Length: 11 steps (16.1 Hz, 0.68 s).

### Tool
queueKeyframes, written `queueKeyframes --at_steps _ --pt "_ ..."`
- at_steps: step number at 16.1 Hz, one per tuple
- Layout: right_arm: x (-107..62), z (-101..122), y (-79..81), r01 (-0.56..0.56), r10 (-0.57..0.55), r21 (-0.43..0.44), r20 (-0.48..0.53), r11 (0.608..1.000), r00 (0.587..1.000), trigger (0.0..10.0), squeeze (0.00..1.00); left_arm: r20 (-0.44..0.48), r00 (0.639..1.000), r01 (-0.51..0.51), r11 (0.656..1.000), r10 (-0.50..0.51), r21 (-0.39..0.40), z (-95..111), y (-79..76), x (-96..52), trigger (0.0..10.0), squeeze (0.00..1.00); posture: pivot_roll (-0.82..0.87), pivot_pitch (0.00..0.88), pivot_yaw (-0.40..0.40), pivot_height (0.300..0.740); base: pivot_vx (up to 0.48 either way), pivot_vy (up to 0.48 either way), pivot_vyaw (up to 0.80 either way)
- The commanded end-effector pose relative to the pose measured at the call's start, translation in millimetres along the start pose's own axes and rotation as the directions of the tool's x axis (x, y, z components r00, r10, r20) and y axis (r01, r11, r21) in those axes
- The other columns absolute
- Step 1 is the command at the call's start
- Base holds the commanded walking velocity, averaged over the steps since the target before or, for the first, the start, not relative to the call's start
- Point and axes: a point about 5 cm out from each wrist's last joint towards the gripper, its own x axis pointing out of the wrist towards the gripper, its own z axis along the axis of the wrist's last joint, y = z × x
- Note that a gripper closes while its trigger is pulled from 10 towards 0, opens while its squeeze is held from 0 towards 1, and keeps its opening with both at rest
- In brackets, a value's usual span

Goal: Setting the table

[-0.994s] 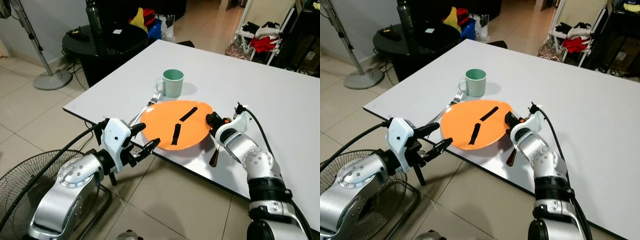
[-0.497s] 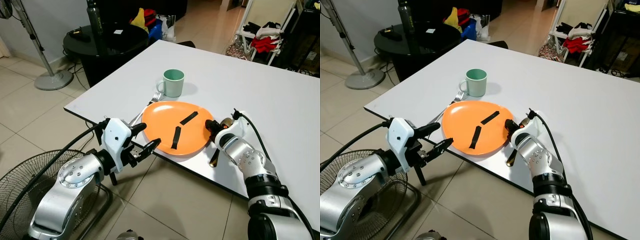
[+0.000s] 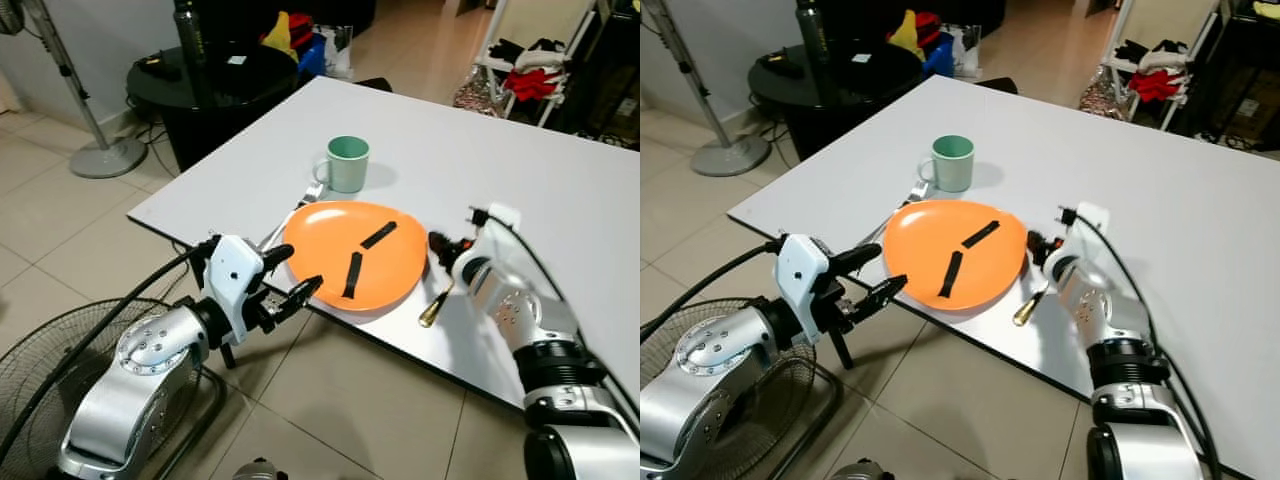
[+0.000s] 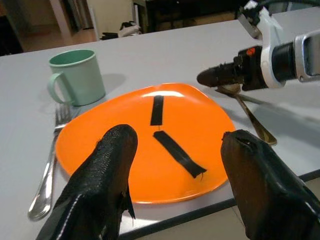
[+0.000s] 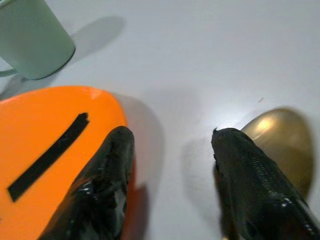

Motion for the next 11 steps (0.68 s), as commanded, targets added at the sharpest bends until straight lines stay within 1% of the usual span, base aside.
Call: queueKeyframes --at_steps 1,2,3,4,5,6,7,8,9,10,11 --pt "-4.1 3 -1.9 0.02 -0.019 -0.096 0.017 0.995 1.0 10.0 1.0 0.002 1.0 0.009 1.0 -0.009 0.018 3 -1.0 1.2 10.0 0.0 0.17 0.0 0.035 0.727 0.0 0.0 0.0" --pt "-5.9 7 -1.7 0.021 -0.015 -0.127 0.043 0.992 0.999 10.0 1.0 0.003 1.0 0.008 1.0 -0.008 0.017 2 -1.1 1.4 10.0 0.0 0.17 0.0 0.035 0.727 0.0 0.0 0.0" --pt "-10.2 17 2.0 0.013 0.007 -0.187 0.11 0.982 0.994 10.0 1.0 0.003 1.0 0.008 1.0 -0.008 0.016 2 -1.6 1.6 10.0 0.0 0.17 0.0 0.037 0.727 0.0 0.0 0.0" --pt "-14.4 25 10.0 -0.013 0.053 -0.235 0.166 0.972 0.985 10.0 1.0 0.004 1.0 0.007 1.0 -0.007 0.017 2 -1.9 1.6 10.0 0.0 0.16 0.0 0.039 0.727 0.0 0.0 0.0" --pt "-20.8 35 18.9 0.022 0.066 -0.325 0.257 0.945 0.964 10.0 0.33 0.007 1.0 -0.011 1.0 0.011 0.024 2 -0.8 1.5 10.0 0.0 0.16 0.0 0.035 0.727 0.0 0.0 0.0" --pt "-25.3 41 23.4 0.065 0.063 -0.382 0.313 0.922 0.948 10.0 0.0 0.013 1.0 -0.027 0.999 0.027 0.029 3 0.6 1.6 10.0 0.0 0.16 0.0 0.034 0.727 0.0 0.0 0.0" --pt "-40.9 48 31.0 0.164 0.069 -0.465 0.444 0.87 0.893 10.0 0.0 0.035 0.995 -0.096 0.994 0.095 0.044 6 5.8 1.9 10.0 0.0 0.17 0.0 0.021 0.727 0.0 0.0 0.0" --pt "-54.3 49 35.5 0.18 0.125 -0.496 0.521 0.849 0.845 10.0 0.0 0.051 0.986 -0.159 0.986 0.156 0.054 8 10.2 1.6 10.0 0.0 0.18 0.0 0.014 0.727 0.0 0.0 0.0" --pt "-67.6 44 35.9 0.165 0.149 -0.489 0.54 0.856 0.828 10.0 0.0 0.073 0.969 -0.24 0.969 0.236 0.055 10 15.5 1.3 10.0 0.0 0.18 0.0 0.014 0.727 0.0 0.0 0.0" --pt "-79.2 37 34.0 0.14 0.143 -0.452 0.536 0.881 0.832 10.0 0.0 0.092 0.952 -0.299 0.953 0.293 0.057 13 18.0 -0.4 10.0 0.0 0.18 0.0 0.005 0.727 0.0 0.0 0.0" --pt "-92.0 28 34.6 0.066 0.179 -0.436 0.498 0.897 0.848 10.0 0.0 0.113 0.93 -0.357 0.933 0.351 0.045 15 19.6 -3.4 10.0 0.0 0.18 0.0 0.004 0.727 0.0 0.0 0.0"
